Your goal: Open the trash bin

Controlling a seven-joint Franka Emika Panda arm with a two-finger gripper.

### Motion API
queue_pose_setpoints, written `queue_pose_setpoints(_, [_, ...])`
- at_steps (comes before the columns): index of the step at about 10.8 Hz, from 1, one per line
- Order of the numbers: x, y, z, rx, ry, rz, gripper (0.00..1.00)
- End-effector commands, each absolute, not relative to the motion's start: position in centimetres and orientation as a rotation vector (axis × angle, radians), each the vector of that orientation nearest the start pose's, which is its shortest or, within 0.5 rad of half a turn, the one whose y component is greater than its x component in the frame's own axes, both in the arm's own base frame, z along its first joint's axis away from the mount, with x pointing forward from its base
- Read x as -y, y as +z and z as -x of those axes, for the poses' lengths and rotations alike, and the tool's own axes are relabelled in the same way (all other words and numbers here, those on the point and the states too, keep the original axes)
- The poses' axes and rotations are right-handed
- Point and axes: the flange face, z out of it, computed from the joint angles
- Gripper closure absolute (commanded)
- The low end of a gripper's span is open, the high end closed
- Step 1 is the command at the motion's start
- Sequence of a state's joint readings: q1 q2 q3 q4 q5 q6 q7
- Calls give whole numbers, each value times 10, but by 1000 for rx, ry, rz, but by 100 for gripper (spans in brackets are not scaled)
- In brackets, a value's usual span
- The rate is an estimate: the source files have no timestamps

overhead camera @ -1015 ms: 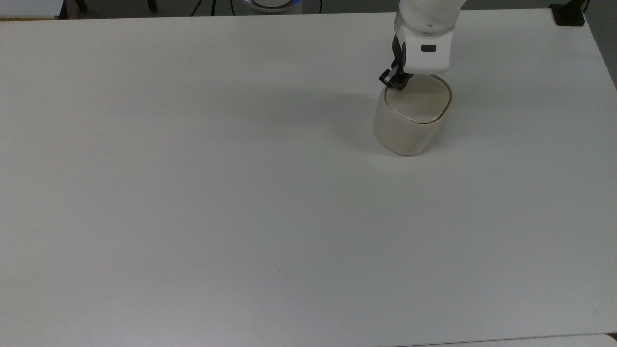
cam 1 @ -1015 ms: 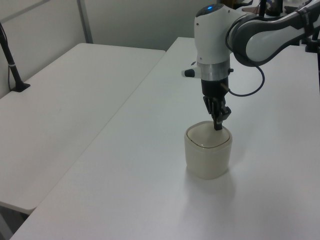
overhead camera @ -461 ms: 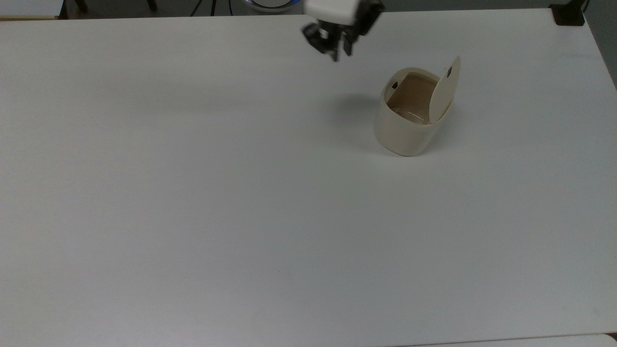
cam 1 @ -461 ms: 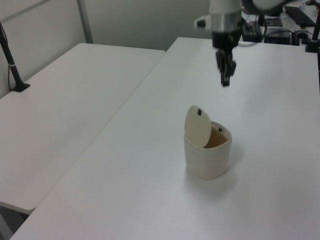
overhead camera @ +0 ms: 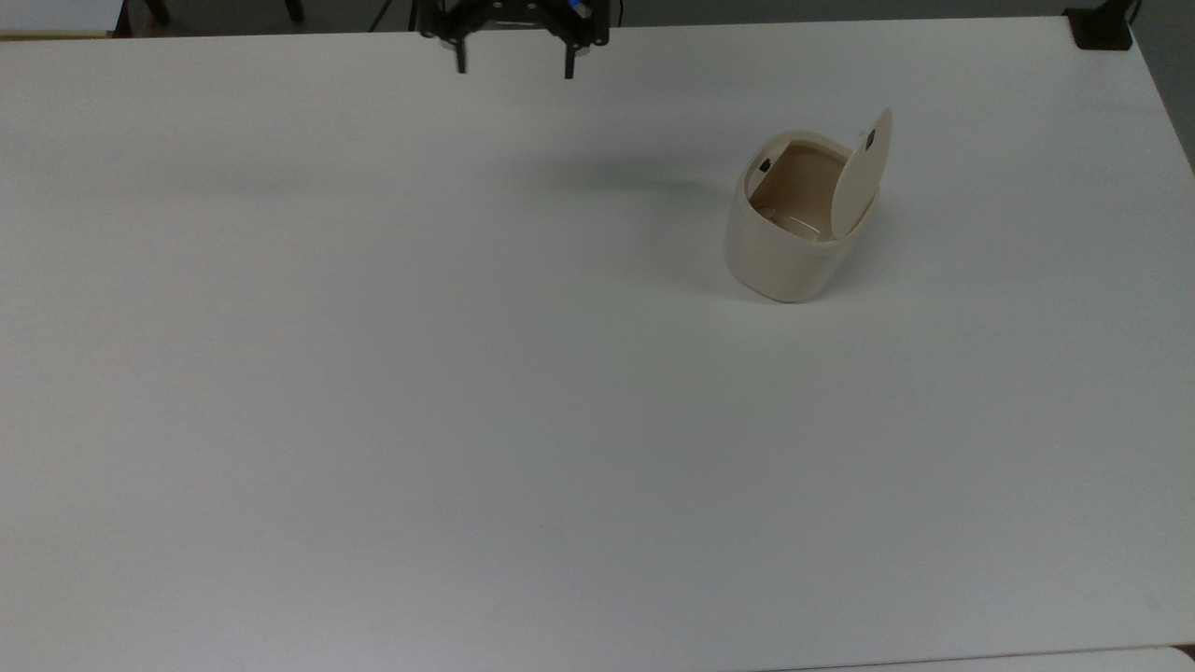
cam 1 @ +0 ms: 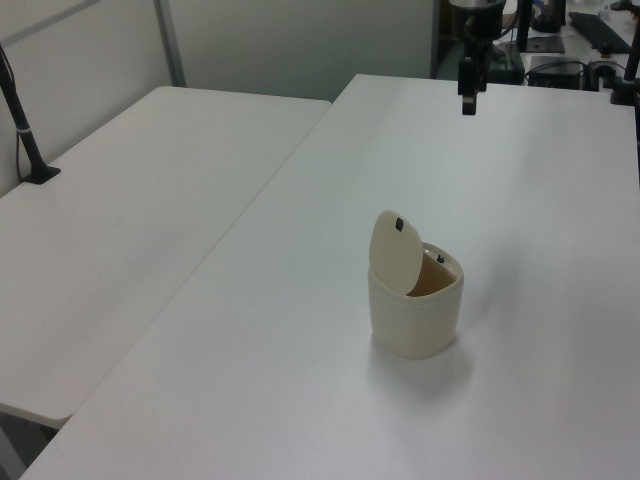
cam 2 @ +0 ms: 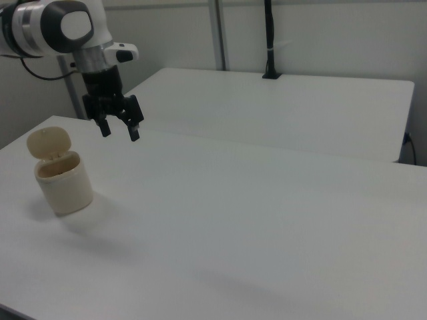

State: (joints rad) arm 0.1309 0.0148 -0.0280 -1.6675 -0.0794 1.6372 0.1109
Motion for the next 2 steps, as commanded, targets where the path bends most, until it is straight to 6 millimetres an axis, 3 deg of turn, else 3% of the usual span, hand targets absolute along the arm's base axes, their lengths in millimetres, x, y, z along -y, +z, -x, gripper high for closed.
queue_pose_setpoints(1, [-31, 578, -554, -176, 61, 3260, 0])
queue_pose_setpoints(2, [-28, 578, -554, -184, 59, 3258, 0])
